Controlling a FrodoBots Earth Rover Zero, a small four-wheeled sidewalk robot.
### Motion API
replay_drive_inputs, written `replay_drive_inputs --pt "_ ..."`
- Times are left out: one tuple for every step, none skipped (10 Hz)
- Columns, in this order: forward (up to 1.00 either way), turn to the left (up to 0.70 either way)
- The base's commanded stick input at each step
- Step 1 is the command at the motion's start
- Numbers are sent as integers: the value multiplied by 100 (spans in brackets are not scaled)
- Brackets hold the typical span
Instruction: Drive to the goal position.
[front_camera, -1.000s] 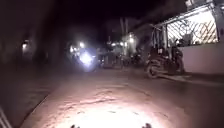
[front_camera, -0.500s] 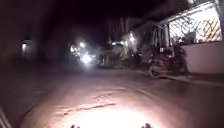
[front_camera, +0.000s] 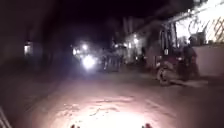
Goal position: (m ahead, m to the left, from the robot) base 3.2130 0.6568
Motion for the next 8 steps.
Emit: replay_drive_inputs --pt "28 0" --pt "19 0" --pt "10 0" --pt "1 0" --pt "18 0" --pt "39 0" --pt "61 0" --pt "82 0"
